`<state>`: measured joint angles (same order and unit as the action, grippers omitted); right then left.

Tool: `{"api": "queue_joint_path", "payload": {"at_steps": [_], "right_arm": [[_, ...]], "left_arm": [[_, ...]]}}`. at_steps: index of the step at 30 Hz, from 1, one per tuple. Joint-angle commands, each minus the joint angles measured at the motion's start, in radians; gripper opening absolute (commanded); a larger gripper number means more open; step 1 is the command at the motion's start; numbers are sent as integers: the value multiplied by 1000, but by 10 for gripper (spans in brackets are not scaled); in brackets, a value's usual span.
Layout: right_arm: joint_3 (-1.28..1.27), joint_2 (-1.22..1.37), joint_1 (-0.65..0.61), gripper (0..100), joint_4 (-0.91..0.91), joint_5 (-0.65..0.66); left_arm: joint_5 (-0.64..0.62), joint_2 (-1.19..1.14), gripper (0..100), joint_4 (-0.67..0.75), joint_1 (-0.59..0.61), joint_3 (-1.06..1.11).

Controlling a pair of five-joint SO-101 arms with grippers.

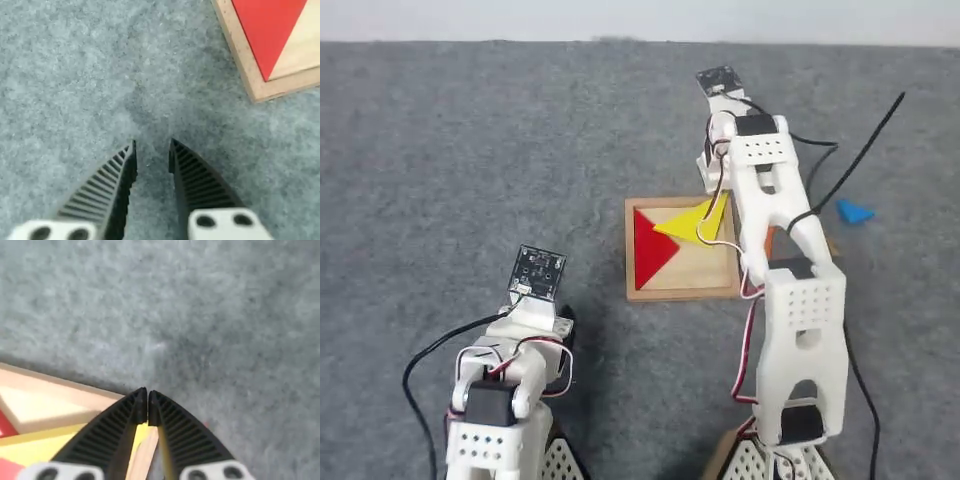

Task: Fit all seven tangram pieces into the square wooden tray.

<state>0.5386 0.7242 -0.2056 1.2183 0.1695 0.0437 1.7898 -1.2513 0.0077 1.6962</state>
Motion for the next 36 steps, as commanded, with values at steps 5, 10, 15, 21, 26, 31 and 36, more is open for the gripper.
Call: {"api": "queue_joint_path", "payload": {"at_steps": [5,10,15,21,26,31,36], "right_arm": [[-489,-432,-2,6,-309,-6],[-695,-567,-2,6,-420,9],[-618,-506,-13,6,-427,9],[-384,-312,-59,6,-331,14],[-316,-240,-42,6,-257,15],[-422,-285,-5,6,-285,20],[-499,-305,-33,6,-309,57]], "left_arm": [[-9,12,101,-3,8,-13],[-9,12,101,-3,8,-13],[-9,12,101,-3,8,-13],[-9,12,101,-3,8,-13],[-9,12,101,-3,8,-13],[-9,12,101,-3,8,-13],[-9,12,101,-3,8,-13]]}}
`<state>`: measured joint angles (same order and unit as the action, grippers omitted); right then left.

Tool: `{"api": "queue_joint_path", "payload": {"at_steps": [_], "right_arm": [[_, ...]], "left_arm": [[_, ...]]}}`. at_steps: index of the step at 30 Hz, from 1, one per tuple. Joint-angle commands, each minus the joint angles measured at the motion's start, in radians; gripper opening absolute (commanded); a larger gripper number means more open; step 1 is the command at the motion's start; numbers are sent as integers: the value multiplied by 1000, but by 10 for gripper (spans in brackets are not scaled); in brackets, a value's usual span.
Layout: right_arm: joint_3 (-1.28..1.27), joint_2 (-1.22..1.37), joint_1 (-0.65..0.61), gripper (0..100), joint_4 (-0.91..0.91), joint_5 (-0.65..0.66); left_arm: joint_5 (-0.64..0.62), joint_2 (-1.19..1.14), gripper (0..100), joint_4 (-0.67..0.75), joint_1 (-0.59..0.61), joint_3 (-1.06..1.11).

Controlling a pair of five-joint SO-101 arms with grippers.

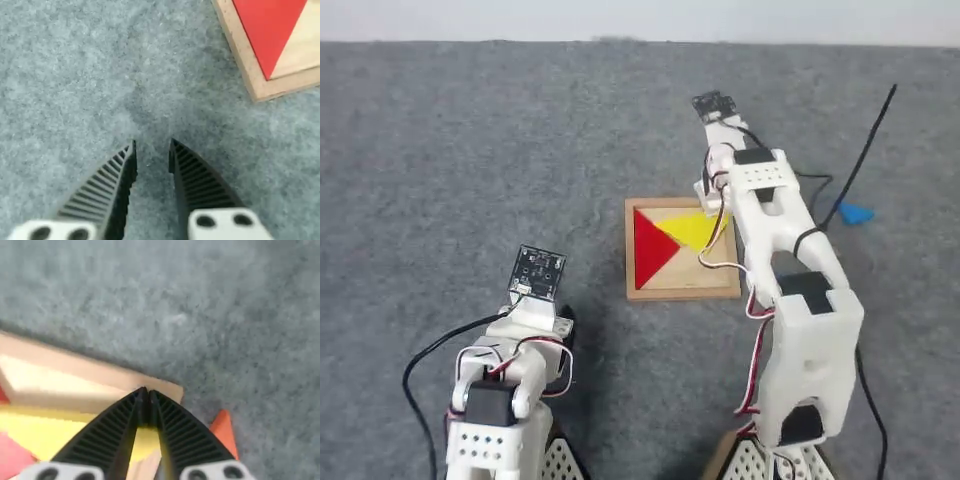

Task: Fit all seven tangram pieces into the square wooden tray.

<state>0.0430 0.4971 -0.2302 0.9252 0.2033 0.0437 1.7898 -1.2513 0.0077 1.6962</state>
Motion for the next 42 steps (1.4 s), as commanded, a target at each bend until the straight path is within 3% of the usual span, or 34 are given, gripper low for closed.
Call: {"api": "queue_joint_path", "payload": {"at_steps": [1,8,17,30,42], "right_arm": [[-5,-77,-10,6,-15,21],[-52,-248,16,6,-22,-54],[-575,-671,12,6,-163,-44],[-466,-364,-30,6,-162,-46],[-324,-246,-101,6,-160,-49]], "left_arm": [[-9,12,101,-3,8,-13],[-9,12,101,-3,8,-13],[-9,12,101,-3,8,-13],[-9,12,101,-3,8,-13],[-9,12,101,-3,8,-13]]}}
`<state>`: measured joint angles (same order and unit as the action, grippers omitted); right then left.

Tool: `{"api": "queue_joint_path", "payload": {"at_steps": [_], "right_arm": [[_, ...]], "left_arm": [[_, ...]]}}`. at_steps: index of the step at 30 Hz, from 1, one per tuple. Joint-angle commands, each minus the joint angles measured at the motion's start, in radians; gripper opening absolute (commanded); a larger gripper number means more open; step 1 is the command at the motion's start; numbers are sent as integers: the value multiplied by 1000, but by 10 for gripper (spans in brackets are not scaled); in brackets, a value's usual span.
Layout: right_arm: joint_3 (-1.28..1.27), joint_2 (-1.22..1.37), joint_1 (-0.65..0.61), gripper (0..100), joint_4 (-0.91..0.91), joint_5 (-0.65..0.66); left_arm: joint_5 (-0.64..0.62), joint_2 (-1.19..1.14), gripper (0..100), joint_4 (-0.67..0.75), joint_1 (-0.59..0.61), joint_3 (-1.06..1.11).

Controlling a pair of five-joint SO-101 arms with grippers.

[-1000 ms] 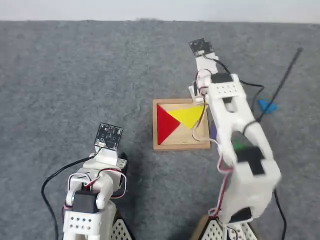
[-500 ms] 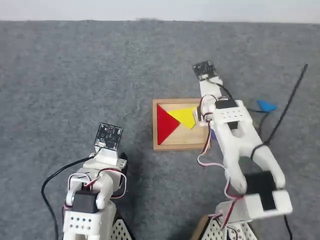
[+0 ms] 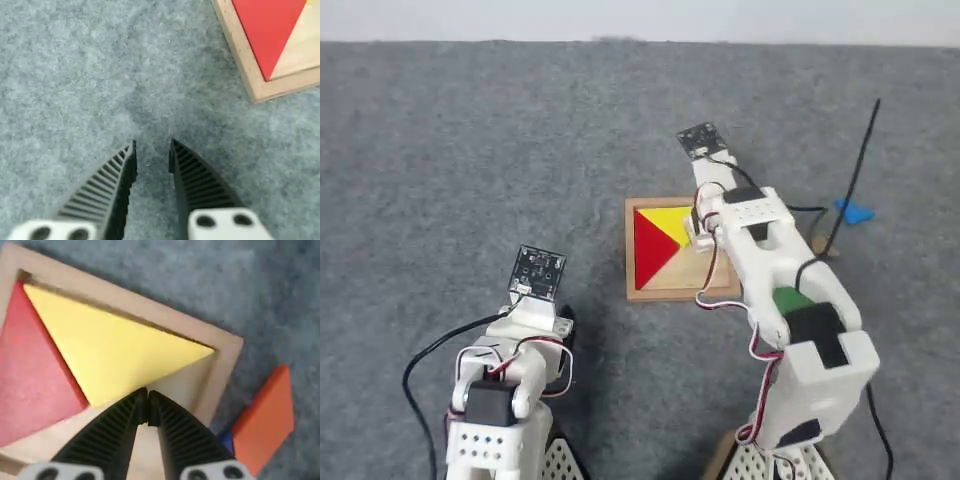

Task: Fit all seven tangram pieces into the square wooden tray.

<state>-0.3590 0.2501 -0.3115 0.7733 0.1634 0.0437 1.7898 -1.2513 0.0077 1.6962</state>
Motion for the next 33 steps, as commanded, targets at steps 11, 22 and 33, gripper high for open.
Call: {"api": "queue_joint_path", "payload": {"at_steps": [11,22,33], "right_arm": [[-46,-394,51,6,122,-15],[-167,-561,386,25,334,104],[129,-185,240,127,283,41]], "left_arm": [[-9,12,101,-3,8,-13],[-9,12,101,-3,8,-13],[-9,12,101,-3,8,-13]]}}
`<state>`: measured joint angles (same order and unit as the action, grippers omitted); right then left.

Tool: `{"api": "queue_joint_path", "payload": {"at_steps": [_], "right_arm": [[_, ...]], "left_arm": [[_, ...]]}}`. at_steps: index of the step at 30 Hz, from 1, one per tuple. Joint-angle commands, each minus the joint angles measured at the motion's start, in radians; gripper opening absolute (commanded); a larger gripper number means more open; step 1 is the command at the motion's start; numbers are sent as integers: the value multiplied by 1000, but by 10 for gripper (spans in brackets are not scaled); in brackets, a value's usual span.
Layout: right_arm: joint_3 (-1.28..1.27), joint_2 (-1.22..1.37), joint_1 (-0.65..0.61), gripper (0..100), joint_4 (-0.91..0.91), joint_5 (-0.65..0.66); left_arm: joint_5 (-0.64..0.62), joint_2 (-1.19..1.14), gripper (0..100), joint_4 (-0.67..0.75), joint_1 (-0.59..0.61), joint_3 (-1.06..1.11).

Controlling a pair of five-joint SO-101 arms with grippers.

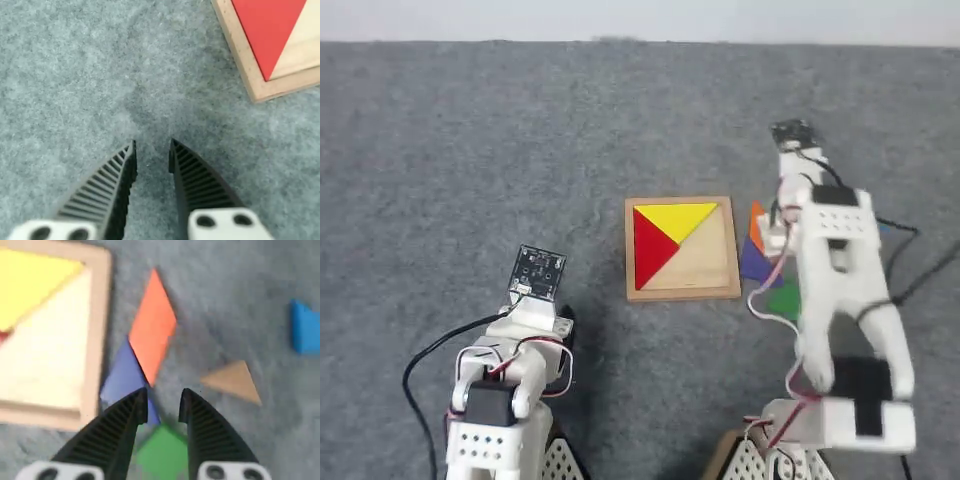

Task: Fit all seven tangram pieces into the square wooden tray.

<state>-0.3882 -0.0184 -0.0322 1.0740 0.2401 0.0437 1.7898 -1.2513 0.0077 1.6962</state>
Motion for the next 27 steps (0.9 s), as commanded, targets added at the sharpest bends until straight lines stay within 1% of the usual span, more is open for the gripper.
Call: {"api": "queue_joint_path", "payload": {"at_steps": [1,5,9,15,18,21,27], "right_arm": [[207,133,-48,127,-16,-48],[371,308,-76,127,-13,-95],[442,421,-74,127,-12,-144],[445,472,-67,128,15,-155],[446,490,-64,128,35,-184],[446,504,-44,128,36,-187],[445,509,36,128,53,-187]], "left_arm": [[-9,12,101,-3,8,-13],[-9,12,101,-3,8,-13],[-9,12,101,-3,8,-13],[-9,12,101,-3,8,-13],[-9,12,101,-3,8,-13],[-9,12,101,-3,8,-13],[-9,12,101,-3,8,-13]]}}
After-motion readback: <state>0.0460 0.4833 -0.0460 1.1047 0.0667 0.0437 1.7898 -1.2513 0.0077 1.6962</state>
